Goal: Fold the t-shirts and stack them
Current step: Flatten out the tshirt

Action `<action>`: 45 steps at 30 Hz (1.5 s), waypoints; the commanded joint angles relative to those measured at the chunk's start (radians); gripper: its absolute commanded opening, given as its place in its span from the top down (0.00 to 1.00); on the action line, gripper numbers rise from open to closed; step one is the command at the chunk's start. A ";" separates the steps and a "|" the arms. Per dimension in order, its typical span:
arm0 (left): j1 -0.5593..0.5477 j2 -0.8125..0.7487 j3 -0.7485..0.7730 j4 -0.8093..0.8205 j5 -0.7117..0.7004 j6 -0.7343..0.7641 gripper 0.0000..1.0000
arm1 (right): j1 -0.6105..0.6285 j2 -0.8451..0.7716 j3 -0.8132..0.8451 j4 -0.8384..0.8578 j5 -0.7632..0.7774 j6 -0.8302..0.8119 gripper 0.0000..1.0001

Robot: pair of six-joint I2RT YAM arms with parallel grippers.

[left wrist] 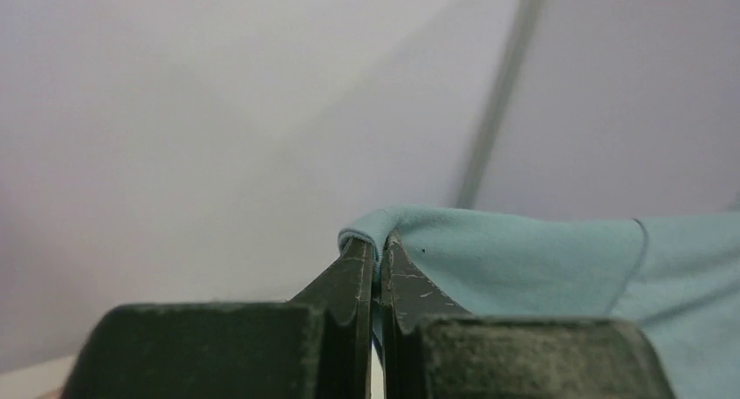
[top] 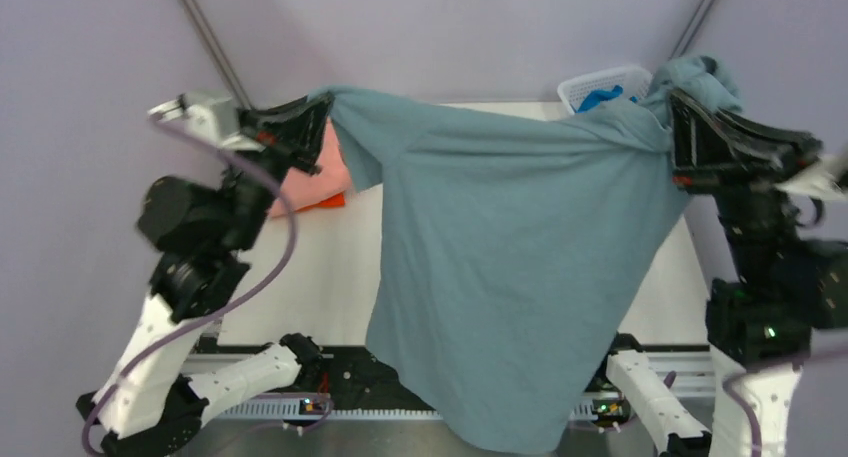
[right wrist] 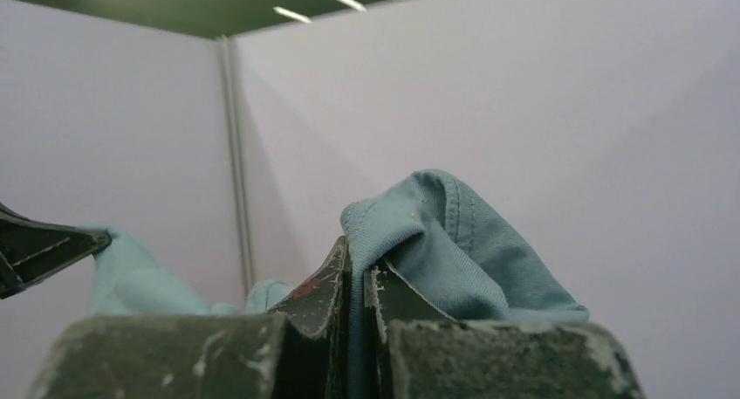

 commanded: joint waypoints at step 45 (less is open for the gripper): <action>0.272 1.026 -0.457 0.115 0.168 -0.483 0.02 | 0.229 0.592 -1.085 0.410 0.056 0.309 0.20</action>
